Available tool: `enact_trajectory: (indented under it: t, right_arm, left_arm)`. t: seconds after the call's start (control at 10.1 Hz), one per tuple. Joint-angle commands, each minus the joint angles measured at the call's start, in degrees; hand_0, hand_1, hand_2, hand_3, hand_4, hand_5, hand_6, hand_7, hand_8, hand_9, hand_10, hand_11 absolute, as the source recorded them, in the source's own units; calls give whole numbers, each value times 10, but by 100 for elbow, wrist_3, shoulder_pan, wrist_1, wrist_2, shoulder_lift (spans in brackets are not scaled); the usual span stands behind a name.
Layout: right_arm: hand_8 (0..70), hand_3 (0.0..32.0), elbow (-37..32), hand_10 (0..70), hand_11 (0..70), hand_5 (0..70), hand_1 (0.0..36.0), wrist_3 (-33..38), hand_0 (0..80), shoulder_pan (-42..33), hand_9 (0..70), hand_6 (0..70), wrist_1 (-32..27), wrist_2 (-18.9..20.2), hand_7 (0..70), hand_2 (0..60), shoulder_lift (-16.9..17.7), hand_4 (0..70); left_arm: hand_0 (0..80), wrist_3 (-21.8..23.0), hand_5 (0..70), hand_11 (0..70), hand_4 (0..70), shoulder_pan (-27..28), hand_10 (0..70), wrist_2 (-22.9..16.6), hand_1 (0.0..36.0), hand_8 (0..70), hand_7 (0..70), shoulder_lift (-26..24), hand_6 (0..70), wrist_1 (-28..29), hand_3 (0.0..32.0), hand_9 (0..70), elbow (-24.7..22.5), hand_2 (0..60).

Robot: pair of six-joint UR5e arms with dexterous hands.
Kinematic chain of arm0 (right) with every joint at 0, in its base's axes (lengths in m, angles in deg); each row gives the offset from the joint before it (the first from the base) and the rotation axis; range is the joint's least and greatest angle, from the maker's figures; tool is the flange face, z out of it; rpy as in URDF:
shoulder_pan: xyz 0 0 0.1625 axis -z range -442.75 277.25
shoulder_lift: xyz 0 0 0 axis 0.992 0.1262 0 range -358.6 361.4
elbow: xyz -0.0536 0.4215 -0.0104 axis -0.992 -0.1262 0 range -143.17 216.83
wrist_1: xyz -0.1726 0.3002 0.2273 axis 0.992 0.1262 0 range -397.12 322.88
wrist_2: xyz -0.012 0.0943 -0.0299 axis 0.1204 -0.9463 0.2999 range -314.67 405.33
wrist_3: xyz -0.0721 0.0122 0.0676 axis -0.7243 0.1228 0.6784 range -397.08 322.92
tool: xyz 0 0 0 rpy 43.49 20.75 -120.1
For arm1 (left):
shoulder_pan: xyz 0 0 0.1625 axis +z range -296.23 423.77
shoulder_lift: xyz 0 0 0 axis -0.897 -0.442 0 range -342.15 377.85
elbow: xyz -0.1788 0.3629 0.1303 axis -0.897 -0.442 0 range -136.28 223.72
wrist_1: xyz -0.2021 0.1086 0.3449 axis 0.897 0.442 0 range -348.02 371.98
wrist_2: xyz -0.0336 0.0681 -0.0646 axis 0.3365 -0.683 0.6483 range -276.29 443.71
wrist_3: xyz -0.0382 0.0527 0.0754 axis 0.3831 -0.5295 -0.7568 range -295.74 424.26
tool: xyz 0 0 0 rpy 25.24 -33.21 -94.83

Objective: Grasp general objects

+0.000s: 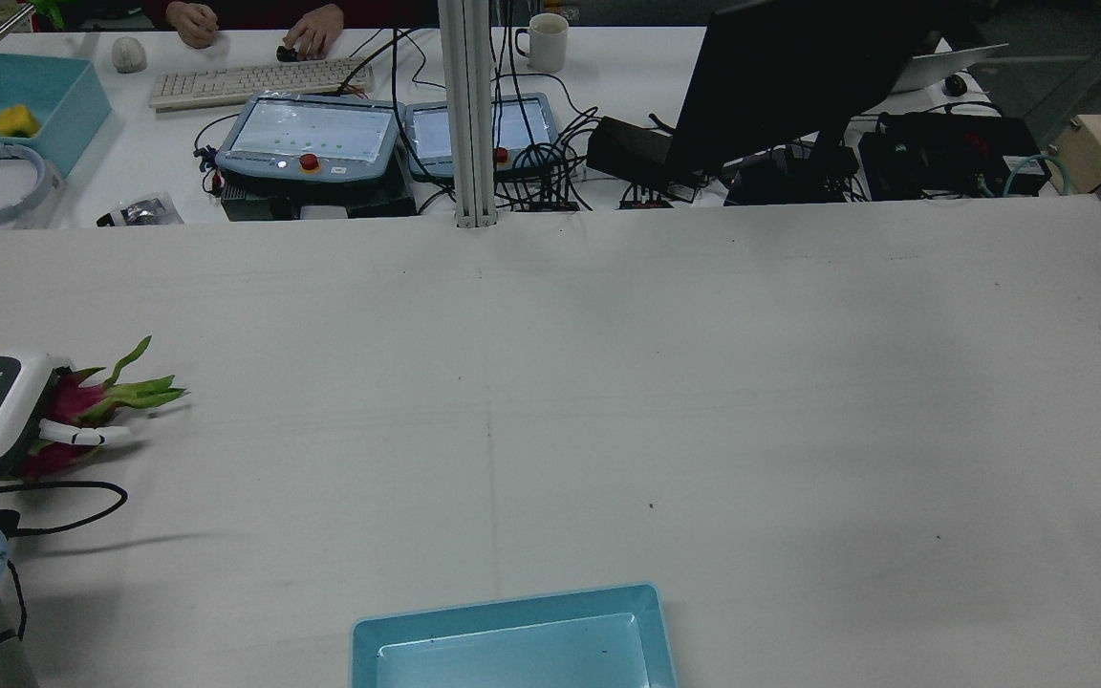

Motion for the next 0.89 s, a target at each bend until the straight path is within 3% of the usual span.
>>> enact_trajectory:
  t: [0.0, 0.2, 0.3, 0.5, 0.79]
  right_arm:
    - [0, 0, 0, 0, 0, 0, 0, 0, 0, 0, 0, 0, 0, 0, 0, 0, 0, 0]
    - [0, 0, 0, 0, 0, 0, 0, 0, 0, 0, 0, 0, 0, 0, 0, 0, 0, 0]
    - [0, 0, 0, 0, 0, 0, 0, 0, 0, 0, 0, 0, 0, 0, 0, 0, 0, 0]
    - [0, 0, 9, 0, 0, 0, 0, -9, 0, 0, 0, 0, 0, 0, 0, 0, 0, 0]
    - [0, 0, 9, 0, 0, 0, 0, -9, 0, 0, 0, 0, 0, 0, 0, 0, 0, 0]
  left_arm:
    - [236, 233, 700, 700, 700, -15, 700, 155, 0, 700, 700, -72, 700, -495, 0, 700, -434, 600]
    - [72, 769, 700, 700, 700, -15, 700, 146, 0, 700, 700, -342, 700, -1372, 0, 700, -988, 600]
    - [55, 858, 700, 700, 700, -6, 700, 111, 0, 700, 700, -684, 700, -1795, 0, 700, -1251, 600]
    - [101, 1086, 700, 700, 700, -6, 700, -55, 0, 700, 700, -1274, 700, -2254, 0, 700, -1683, 600]
    - [72, 1378, 700, 700, 700, -76, 700, -513, 0, 700, 682, -1593, 700, -2317, 0, 700, -1658, 600]
